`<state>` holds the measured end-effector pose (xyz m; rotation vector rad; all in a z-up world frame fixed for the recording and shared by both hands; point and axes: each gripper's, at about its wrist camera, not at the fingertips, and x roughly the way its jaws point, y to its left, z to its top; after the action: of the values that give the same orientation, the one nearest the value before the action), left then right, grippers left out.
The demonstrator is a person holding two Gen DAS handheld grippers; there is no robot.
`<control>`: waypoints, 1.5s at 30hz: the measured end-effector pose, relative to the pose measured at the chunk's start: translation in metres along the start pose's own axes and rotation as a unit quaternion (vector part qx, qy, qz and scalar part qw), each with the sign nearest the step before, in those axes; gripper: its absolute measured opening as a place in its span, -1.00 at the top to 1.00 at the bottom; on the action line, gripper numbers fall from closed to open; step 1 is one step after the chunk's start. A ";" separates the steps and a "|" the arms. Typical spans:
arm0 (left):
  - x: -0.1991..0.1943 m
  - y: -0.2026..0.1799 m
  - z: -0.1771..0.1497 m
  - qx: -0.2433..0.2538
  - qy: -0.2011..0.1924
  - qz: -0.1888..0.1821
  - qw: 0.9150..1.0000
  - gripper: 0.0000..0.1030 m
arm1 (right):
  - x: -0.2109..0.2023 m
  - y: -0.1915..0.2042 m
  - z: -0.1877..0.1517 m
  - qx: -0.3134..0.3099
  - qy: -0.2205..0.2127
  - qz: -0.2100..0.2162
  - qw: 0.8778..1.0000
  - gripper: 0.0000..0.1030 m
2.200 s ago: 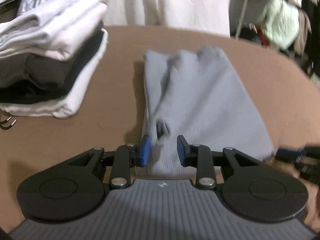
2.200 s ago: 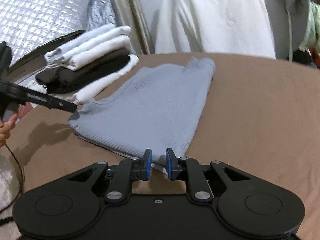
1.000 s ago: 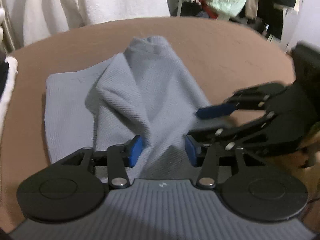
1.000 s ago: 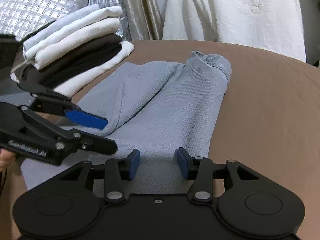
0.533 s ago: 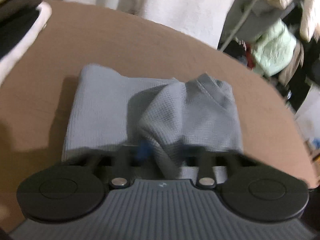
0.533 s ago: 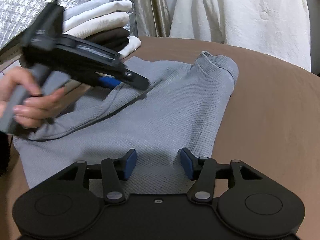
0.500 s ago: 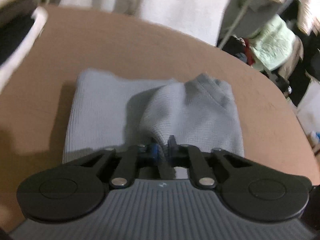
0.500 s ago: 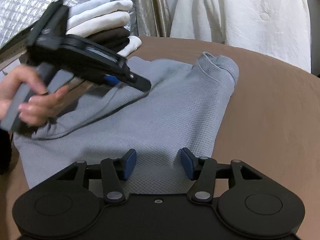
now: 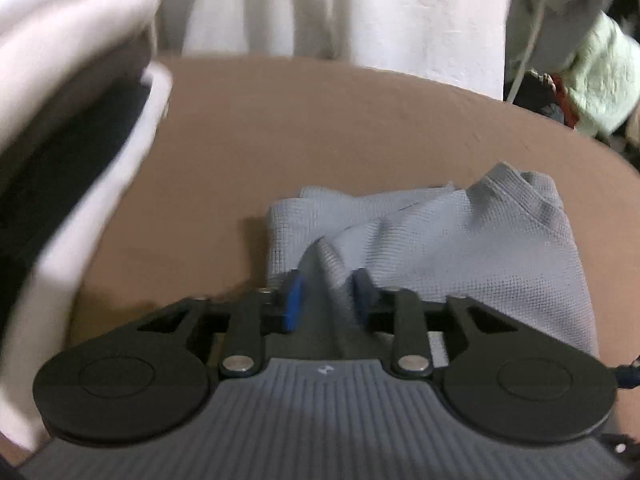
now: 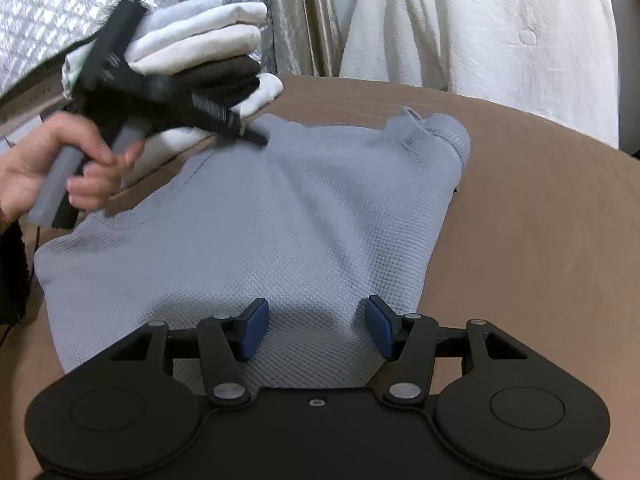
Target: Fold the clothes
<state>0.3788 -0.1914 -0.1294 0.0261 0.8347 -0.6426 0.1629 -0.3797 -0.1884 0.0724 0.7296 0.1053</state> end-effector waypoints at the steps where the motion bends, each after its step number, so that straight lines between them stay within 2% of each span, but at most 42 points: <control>1: -0.005 0.007 -0.001 -0.016 0.005 -0.014 1.000 0.32 | -0.004 0.004 0.003 0.004 0.005 -0.007 1.000 -0.16; 3: -0.016 0.021 -0.002 -0.047 0.014 -0.043 0.998 0.09 | -0.013 0.010 0.005 0.023 0.000 0.016 1.000 -0.17; 4: -0.021 0.028 -0.002 -0.062 0.019 -0.057 0.996 0.04 | -0.018 0.013 0.005 0.033 -0.003 0.029 0.999 -0.18; 6: -0.023 0.020 -0.012 -0.048 0.047 -0.065 0.996 -0.32 | -0.023 0.021 0.005 0.043 -0.002 0.056 0.998 -0.20; 7: -0.024 0.013 -0.019 -0.021 0.062 -0.065 0.996 -0.38 | -0.022 0.027 0.004 0.036 0.001 0.062 0.997 -0.20; 8: -0.024 0.006 -0.026 0.009 0.076 -0.064 0.995 -0.38 | -0.020 0.033 0.003 0.026 0.006 0.066 0.997 -0.20; 9: -0.022 -0.005 -0.032 0.044 0.080 -0.039 0.995 -0.37 | -0.018 0.040 0.002 0.015 0.010 0.070 0.997 -0.21; 10: -0.021 -0.010 -0.037 0.063 0.077 -0.001 0.995 -0.30 | -0.016 0.046 0.001 0.005 0.015 0.074 0.997 -0.24; 11: -0.016 -0.013 -0.042 0.076 0.076 0.046 0.993 -0.14 | -0.016 0.054 -0.002 -0.006 0.017 0.074 0.997 -0.29; 13: -0.008 -0.007 -0.047 0.045 0.090 0.084 0.991 -0.06 | -0.015 0.064 -0.004 -0.010 0.027 0.091 0.995 -0.30; 14: -0.009 -0.002 -0.042 0.014 0.094 0.079 0.992 0.07 | -0.014 0.069 -0.005 -0.005 0.036 0.108 0.993 -0.33; 15: -0.013 -0.003 -0.039 0.012 0.089 0.087 0.992 0.12 | -0.014 0.073 -0.006 0.001 0.044 0.125 0.991 -0.34; 19: -0.036 -0.013 -0.038 0.041 0.066 0.132 0.988 0.04 | -0.025 0.085 -0.014 0.018 0.067 0.191 0.979 -0.34; 22: -0.050 -0.014 -0.049 0.044 0.083 0.143 0.985 0.02 | -0.041 0.078 -0.020 0.032 0.067 0.176 0.982 -0.32; 24: -0.059 -0.008 -0.055 0.021 0.093 0.122 0.988 -0.08 | -0.057 0.066 -0.025 0.060 0.050 0.153 0.985 -0.32; 26: -0.069 -0.003 -0.062 0.003 0.099 0.101 0.990 -0.08 | -0.073 0.050 -0.030 0.100 0.034 0.131 0.986 -0.32; 27: -0.070 -0.003 -0.067 0.013 0.108 0.114 0.988 -0.07 | -0.079 0.043 -0.033 0.114 0.028 0.118 0.986 -0.32; 28: -0.069 0.002 -0.069 0.031 0.113 0.148 0.982 -0.01 | -0.086 0.035 -0.037 0.128 0.022 0.104 0.986 -0.32; 30: -0.067 0.012 -0.074 0.070 0.122 0.223 0.965 0.10 | -0.089 0.025 -0.045 0.138 0.022 0.076 0.987 -0.33; 31: -0.069 0.023 -0.072 0.046 0.125 0.219 0.967 0.13 | -0.090 0.021 -0.048 0.142 0.022 0.062 0.988 -0.33; 32: -0.074 0.034 -0.070 0.009 0.128 0.192 0.973 0.13 | -0.090 0.016 -0.052 0.145 0.023 0.048 0.988 -0.33; 33: -0.084 0.044 -0.068 -0.036 0.123 0.149 0.981 0.13 | -0.091 0.011 -0.056 0.149 0.024 0.033 0.988 -0.33; 34: -0.092 0.047 -0.068 -0.055 0.112 0.125 0.984 0.13 | -0.092 0.005 -0.060 0.171 0.024 0.036 0.984 -0.33; 37: -0.115 0.036 -0.074 -0.044 0.079 0.091 0.992 -0.12 | -0.086 -0.009 -0.074 0.244 0.026 0.072 0.967 -0.33; 40: -0.117 0.025 -0.086 -0.045 0.087 0.039 0.994 -0.21 | -0.070 -0.012 -0.087 0.292 0.041 0.101 0.950 -0.35; 41: -0.116 0.033 -0.096 -0.076 0.095 0.018 0.992 -0.22 | -0.066 -0.010 -0.090 0.298 0.039 0.108 0.948 -0.38; 42: -0.116 0.042 -0.106 -0.113 0.103 -0.003 0.988 -0.23 | -0.061 -0.008 -0.090 0.308 0.043 0.138 0.940 -0.38; 43: -0.115 0.051 -0.117 -0.149 0.111 -0.024 0.982 -0.23 | -0.055 -0.006 -0.090 0.318 0.050 0.174 0.930 -0.38; 45: -0.114 0.069 -0.138 -0.220 0.126 -0.066 0.965 -0.25 | -0.042 -0.003 -0.090 0.340 0.065 0.241 0.907 -0.37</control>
<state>0.2662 -0.0392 -0.1597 -0.3607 1.2198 -0.5731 0.0713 -0.3849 -0.2279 0.9258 0.8433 0.3275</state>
